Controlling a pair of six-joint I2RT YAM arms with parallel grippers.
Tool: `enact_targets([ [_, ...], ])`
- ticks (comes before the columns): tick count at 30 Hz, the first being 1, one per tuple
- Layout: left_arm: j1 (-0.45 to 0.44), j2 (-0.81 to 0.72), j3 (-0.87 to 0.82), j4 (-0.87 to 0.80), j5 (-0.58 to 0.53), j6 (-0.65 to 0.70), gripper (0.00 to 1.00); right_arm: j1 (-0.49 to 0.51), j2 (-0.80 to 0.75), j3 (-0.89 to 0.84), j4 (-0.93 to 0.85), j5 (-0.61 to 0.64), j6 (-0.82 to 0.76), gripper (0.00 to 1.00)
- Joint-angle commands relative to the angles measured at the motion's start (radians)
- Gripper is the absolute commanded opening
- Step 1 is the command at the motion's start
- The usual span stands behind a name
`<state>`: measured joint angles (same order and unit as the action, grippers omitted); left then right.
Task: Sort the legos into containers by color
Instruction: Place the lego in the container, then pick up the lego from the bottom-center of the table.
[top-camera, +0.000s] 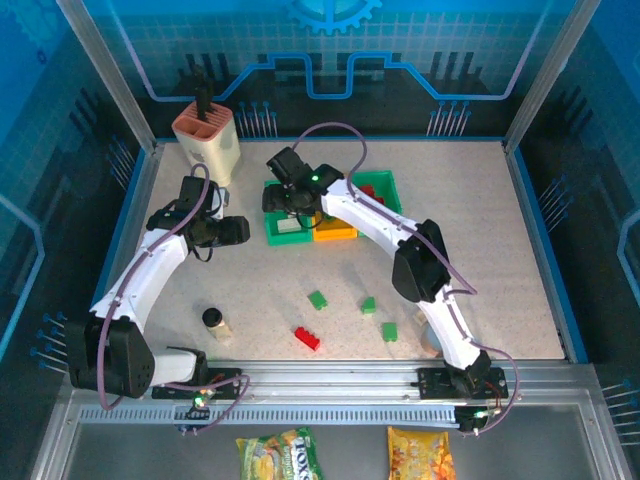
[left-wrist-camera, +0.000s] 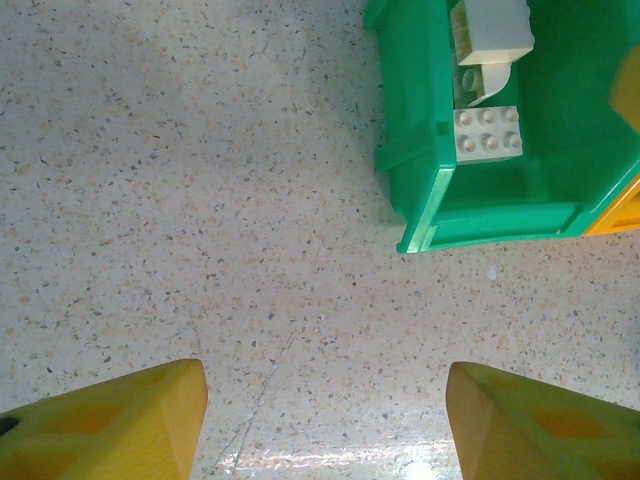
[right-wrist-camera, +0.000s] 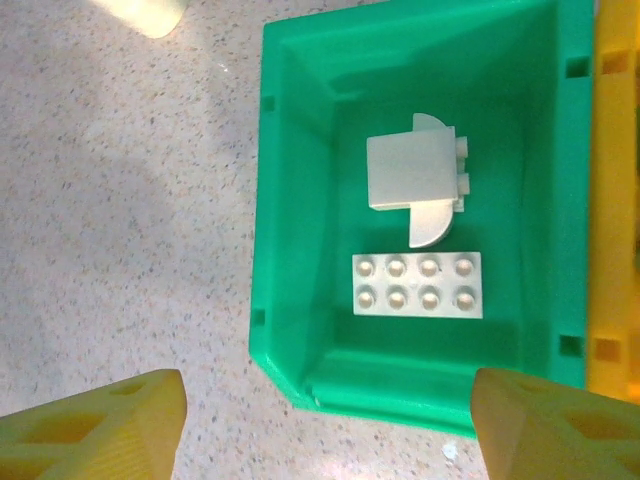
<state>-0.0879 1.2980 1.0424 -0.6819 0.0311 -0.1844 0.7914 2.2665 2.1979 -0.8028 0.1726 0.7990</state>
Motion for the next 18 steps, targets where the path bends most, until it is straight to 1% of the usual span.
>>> enact_targets([
  [1, 0.008, -0.009, -0.006, 0.003, 0.018, -0.012, 0.66, 0.018, -0.072, -0.043, -0.090, -0.012, -0.081, 0.74],
  [4, 0.009, -0.009, -0.007, 0.003, 0.019, -0.012, 0.66, 0.027, -0.113, -0.096, -0.146, -0.003, -0.140, 0.74],
  [10, 0.009, -0.004, -0.005, 0.002, 0.023, -0.010, 0.66, 0.042, -0.217, -0.260, -0.217, -0.015, -0.245, 0.73],
  [14, 0.008, 0.000, -0.004, -0.002, 0.024, -0.010, 0.66, 0.054, -0.286, -0.369, -0.250, -0.026, -0.291, 0.72],
  [18, 0.008, 0.003, -0.002, -0.004, 0.024, -0.010, 0.66, 0.070, -0.323, -0.442, -0.291, -0.036, -0.312, 0.70],
])
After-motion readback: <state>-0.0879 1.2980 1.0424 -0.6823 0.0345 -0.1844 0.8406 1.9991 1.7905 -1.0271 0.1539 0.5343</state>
